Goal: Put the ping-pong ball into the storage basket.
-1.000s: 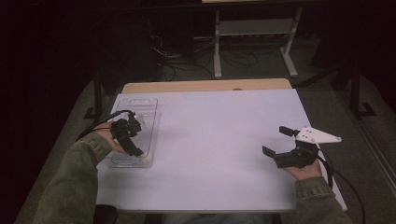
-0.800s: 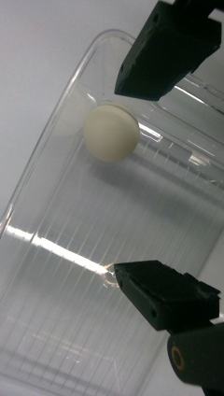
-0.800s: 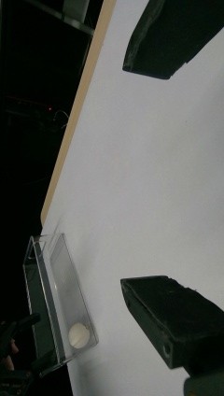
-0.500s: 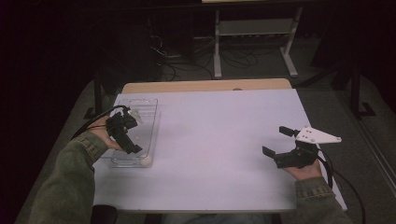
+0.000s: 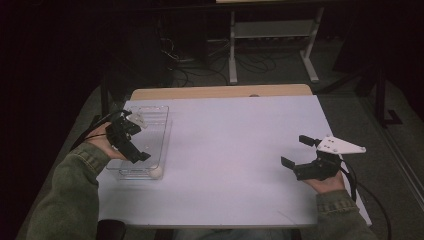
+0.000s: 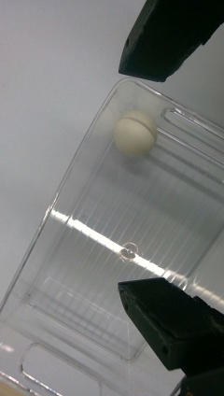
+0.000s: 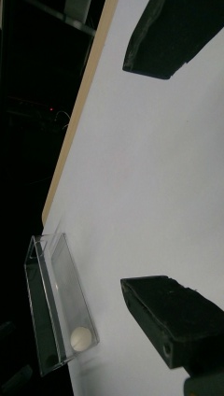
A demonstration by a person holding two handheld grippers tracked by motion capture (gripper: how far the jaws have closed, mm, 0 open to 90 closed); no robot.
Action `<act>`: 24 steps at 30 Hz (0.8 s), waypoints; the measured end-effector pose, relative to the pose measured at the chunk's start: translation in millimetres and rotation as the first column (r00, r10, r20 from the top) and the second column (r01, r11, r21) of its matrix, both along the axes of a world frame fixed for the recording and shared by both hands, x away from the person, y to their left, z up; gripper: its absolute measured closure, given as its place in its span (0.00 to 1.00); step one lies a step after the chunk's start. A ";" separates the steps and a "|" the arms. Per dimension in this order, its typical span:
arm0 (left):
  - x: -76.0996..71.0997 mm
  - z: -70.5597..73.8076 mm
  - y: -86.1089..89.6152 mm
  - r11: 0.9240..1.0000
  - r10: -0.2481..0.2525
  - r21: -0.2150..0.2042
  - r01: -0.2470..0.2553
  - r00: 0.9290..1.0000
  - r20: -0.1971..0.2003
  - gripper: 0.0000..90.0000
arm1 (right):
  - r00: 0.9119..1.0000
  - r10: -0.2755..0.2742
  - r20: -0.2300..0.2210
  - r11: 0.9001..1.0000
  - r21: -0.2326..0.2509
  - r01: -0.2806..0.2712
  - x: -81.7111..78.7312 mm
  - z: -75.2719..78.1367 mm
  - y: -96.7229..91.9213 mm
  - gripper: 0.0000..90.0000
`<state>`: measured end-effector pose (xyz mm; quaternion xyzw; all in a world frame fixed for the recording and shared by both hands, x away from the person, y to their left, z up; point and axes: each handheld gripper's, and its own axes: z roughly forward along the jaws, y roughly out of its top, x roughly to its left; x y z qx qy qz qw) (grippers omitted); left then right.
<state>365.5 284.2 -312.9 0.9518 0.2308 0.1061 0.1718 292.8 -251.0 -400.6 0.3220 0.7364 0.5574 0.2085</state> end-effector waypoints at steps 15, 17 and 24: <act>-13.4 5.7 13.9 0.995 0.041 -0.098 -0.034 0.997 0.070 0.00 | 1.000 0.001 0.002 1.000 0.001 -0.001 -0.4 0.3 -0.1 0.00; -15.0 4.4 16.8 0.993 0.052 -0.107 -0.044 0.996 0.078 0.00 | 1.000 0.001 0.002 1.000 0.002 -0.001 -0.6 0.3 -0.1 0.00; -22.3 1.5 26.2 0.986 0.077 -0.152 -0.060 0.991 0.108 0.00 | 1.000 0.001 0.003 1.000 0.000 -0.001 -0.7 0.3 0.3 0.00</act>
